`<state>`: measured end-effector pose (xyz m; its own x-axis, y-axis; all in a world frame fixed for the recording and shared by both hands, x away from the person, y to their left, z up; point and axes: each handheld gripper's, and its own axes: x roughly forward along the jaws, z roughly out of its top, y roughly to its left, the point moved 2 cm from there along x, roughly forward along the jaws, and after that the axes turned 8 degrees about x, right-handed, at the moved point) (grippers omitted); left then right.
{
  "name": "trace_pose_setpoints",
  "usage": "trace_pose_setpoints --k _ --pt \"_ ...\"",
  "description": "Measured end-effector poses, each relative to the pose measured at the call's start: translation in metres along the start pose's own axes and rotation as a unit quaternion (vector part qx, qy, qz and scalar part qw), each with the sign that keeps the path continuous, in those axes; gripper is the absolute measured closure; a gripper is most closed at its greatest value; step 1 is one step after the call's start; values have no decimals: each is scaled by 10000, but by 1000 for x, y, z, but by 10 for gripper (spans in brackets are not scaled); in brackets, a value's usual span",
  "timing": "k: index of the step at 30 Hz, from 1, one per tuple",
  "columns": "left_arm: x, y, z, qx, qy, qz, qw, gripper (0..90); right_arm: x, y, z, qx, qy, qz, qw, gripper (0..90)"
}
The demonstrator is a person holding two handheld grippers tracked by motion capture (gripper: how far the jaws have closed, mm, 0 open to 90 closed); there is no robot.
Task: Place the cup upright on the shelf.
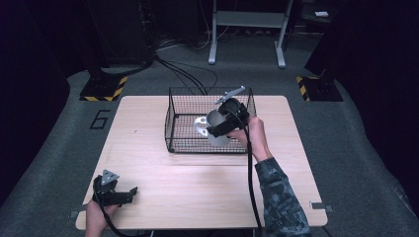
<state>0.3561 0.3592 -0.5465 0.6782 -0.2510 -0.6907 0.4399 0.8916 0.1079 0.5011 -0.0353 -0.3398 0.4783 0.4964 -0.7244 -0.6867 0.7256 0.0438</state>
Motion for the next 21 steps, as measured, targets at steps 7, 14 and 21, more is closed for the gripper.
trace_pose_setpoints --k 7,14,21 --pt "0 0 0 -6 -3 2 10000 4 10 -11 10 25 17 -22 10000 57" --pt "0 0 0 -8 -6 2 10000 4 20 -22 16 92 46 -109 9999 57" --pt "0 0 0 -2 0 0 10000 4 32 -35 23 194 25 -197 9996 57"
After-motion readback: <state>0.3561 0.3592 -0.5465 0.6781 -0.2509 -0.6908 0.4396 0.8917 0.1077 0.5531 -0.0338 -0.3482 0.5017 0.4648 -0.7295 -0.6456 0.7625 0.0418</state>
